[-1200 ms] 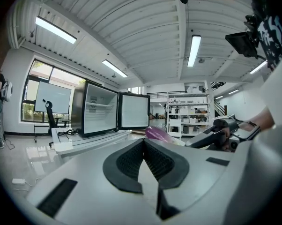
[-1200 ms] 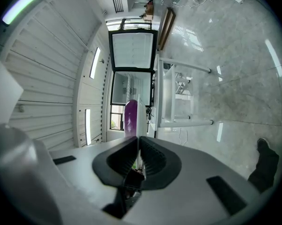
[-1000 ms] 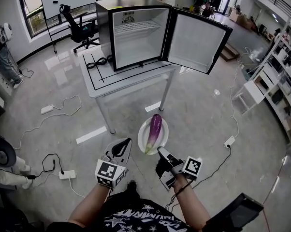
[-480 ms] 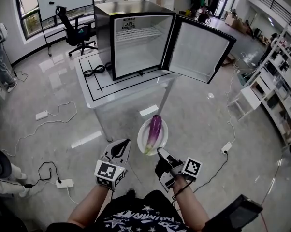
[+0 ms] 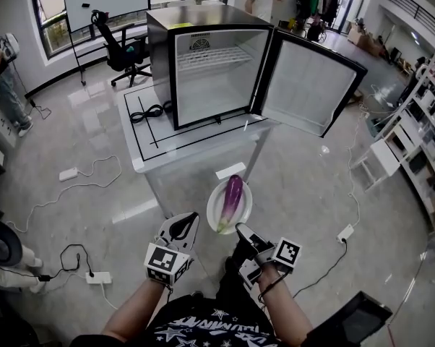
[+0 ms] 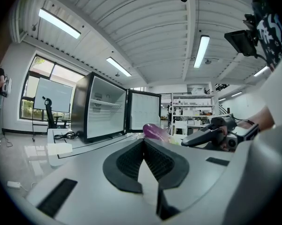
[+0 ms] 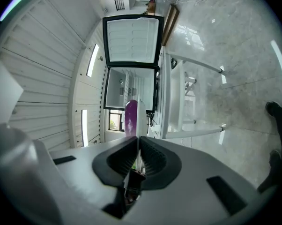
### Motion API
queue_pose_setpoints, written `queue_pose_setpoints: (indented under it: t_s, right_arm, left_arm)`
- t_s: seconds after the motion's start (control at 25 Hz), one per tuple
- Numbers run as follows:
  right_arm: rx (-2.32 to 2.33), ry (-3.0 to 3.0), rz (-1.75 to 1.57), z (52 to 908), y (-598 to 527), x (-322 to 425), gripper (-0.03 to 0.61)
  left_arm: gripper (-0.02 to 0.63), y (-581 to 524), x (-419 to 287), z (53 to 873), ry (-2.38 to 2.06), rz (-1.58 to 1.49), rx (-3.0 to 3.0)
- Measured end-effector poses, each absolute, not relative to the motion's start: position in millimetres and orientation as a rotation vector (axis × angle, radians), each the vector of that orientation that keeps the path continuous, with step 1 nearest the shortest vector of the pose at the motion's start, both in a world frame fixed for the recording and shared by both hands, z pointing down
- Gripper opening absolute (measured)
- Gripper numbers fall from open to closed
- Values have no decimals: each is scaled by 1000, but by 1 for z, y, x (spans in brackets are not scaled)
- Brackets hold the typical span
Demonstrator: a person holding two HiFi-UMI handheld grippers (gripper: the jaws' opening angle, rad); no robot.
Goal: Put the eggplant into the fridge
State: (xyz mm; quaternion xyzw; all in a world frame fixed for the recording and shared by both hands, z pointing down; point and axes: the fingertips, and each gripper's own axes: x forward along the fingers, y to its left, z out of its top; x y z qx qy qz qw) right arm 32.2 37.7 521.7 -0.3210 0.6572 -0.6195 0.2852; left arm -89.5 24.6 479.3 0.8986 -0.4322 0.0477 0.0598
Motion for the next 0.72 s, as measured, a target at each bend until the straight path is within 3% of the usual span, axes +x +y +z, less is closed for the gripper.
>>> queue_pose_setpoints:
  t_s: [0.72]
  right_arm:
    - [-762, 1818, -1722, 516, -82, 97, 21]
  left_arm:
    - [9, -80, -41, 473, -1467, 178, 2635]
